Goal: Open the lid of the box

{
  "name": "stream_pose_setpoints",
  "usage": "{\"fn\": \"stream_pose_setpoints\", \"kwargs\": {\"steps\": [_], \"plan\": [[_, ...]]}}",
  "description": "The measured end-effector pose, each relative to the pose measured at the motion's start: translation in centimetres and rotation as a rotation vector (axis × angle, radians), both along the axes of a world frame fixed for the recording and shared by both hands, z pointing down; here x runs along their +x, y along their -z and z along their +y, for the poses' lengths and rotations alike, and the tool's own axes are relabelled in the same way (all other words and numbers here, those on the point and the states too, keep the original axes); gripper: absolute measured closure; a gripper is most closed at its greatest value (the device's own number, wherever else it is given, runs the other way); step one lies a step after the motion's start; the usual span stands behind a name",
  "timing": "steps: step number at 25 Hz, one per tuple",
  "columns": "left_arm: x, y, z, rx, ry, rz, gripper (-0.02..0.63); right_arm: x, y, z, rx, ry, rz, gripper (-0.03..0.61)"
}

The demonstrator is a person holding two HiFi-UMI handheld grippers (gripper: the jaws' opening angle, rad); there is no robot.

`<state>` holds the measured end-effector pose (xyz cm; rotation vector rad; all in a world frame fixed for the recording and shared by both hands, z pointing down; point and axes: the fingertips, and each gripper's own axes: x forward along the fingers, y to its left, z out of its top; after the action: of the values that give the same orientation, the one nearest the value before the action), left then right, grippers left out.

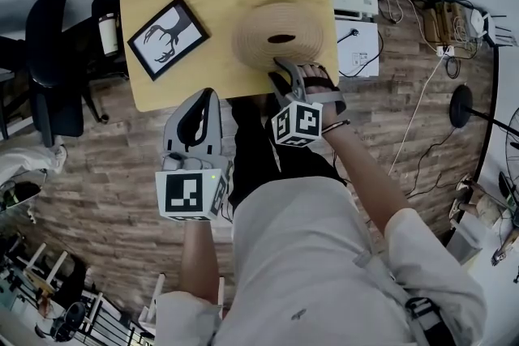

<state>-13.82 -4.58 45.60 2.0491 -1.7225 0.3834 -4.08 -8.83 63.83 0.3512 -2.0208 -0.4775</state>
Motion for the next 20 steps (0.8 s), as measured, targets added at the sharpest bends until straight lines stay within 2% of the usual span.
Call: {"fn": "stream_pose_setpoints", "kwargs": {"steps": [12,20], "plan": [[-1.1,0.2,-0.3,-0.002,-0.011,0.0,0.607,0.0,-0.1,-0.2,0.049,0.013,0.043,0.449],[-1.6,0.6,-0.9,0.006,-0.034,0.004,0.608,-0.6,1.2,-0.3,0.024,-0.002,0.018,0.46]]}}
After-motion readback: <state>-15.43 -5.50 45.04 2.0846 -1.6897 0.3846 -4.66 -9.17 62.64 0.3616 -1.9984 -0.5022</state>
